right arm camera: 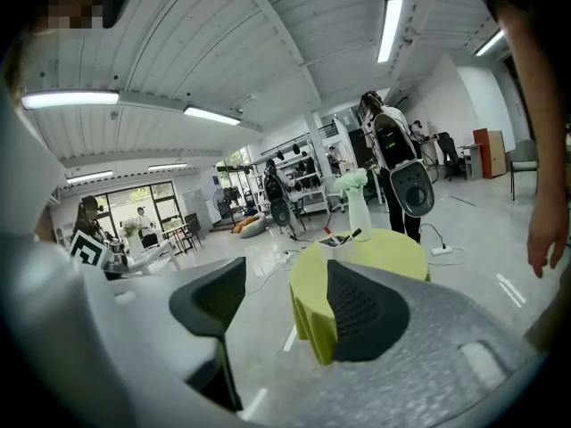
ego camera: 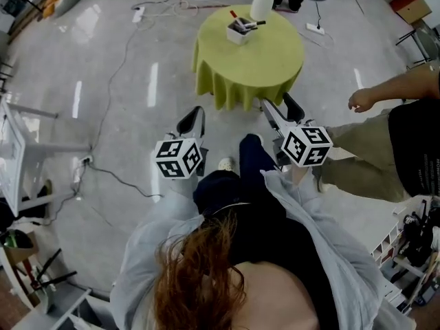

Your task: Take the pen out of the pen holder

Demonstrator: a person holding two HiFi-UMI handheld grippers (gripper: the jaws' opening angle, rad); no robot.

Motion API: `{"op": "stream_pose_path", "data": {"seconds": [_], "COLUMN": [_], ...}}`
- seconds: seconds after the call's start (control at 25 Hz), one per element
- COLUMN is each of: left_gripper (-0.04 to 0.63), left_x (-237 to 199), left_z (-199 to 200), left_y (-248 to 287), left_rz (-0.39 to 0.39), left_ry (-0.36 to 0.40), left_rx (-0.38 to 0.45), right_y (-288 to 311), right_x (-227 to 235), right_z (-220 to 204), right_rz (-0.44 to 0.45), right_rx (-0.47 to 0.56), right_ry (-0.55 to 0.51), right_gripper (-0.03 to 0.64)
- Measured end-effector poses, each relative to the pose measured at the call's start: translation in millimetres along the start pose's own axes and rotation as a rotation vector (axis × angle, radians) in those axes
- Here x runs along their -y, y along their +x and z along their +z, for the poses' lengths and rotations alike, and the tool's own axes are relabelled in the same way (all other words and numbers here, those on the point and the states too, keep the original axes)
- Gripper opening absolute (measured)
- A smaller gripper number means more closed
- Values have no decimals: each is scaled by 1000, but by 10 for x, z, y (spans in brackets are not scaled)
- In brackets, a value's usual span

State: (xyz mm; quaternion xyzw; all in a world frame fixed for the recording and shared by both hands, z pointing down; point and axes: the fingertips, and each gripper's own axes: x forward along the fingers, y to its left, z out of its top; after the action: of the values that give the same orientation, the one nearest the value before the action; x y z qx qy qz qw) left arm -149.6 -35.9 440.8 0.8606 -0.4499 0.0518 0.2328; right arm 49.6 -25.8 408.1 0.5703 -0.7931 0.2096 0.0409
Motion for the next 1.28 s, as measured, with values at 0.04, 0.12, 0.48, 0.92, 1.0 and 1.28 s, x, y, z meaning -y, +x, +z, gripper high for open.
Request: {"op": "stream_pose_path", "data": {"seconds": [0.04,0.12,0.48,0.92,1.0,1.28], "left_gripper": [14,14,14,14,14,14], "left_x": [-4,-11,-165,-313,-339,-490], "left_z": [-46,-116,37,809,932,1159], "left_y": [-25,-30,331,1617,1821,2376], "left_rz": [6,11,41,23,31,73], "left_ry": [-10,-16,-7,54,46,14], "left_rx": [-5,-17,-17,2,7,18], "right_y": [-8,13,462,1418,1599,2104], "right_x": [7,48,268,1021,1155,1546], "right_z": [-32,-50,101,751,887,1173], "right_rz": [0,-6,23,38,44,70], "right_rx": [-11,-16,-10,-2,-8,-25], "right_ry": [2,6,14,11,7,-7], "right_gripper": [287,287,287,287,287,287]}}
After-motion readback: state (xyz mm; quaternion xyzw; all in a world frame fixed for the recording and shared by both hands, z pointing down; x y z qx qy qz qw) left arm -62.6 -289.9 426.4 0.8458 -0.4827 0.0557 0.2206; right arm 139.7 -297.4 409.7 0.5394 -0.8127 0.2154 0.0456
